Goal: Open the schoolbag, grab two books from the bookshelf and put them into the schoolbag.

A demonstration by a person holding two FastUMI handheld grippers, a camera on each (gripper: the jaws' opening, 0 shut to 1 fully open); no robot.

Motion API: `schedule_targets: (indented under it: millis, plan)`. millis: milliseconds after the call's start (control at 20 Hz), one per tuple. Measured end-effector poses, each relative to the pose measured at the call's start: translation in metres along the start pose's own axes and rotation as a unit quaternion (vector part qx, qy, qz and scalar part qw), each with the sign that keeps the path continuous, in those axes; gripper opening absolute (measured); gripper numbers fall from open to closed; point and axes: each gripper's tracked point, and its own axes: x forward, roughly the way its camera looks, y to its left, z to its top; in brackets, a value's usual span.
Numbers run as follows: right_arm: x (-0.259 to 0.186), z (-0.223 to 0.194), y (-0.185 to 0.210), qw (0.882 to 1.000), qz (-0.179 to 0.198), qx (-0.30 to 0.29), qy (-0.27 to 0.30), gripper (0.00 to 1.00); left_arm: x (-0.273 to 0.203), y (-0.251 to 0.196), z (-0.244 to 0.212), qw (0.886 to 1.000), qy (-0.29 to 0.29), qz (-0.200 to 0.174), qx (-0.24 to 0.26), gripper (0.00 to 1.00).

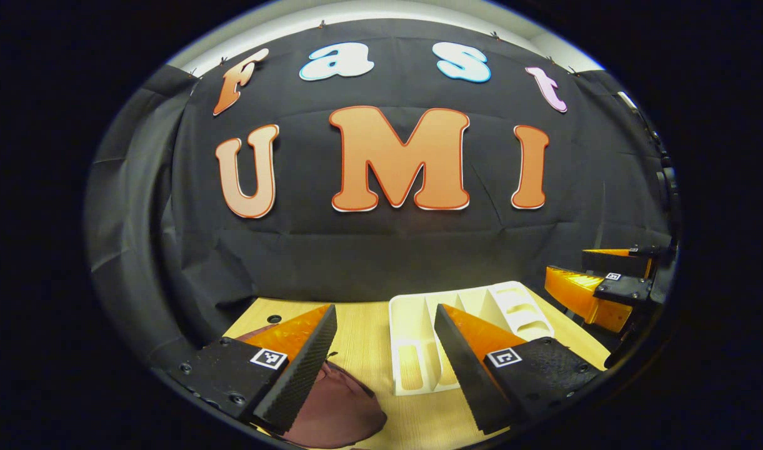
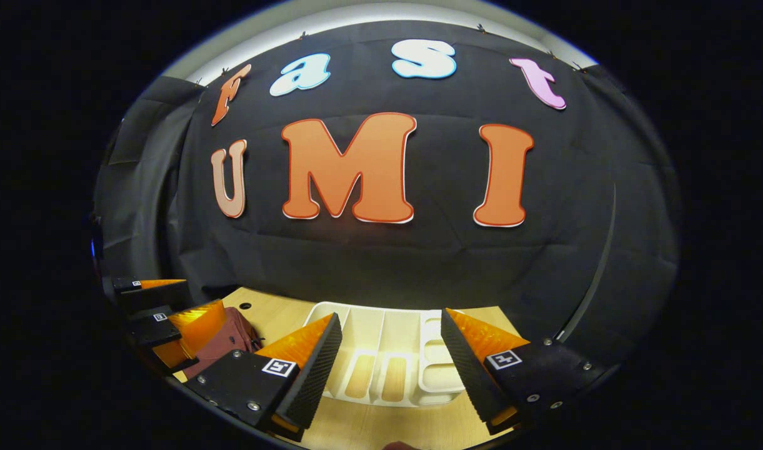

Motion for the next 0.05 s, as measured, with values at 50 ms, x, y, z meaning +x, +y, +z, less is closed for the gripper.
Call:
schedule_targets:
  millis: [50]
  plan:
    - [-0.0022,0.0062,-0.0021,1.000,-0.005,0.000,-0.009,0.94,0.0007,-0.0007,0.0080,1.000,-0.013,-0.001,0.000,1.00]
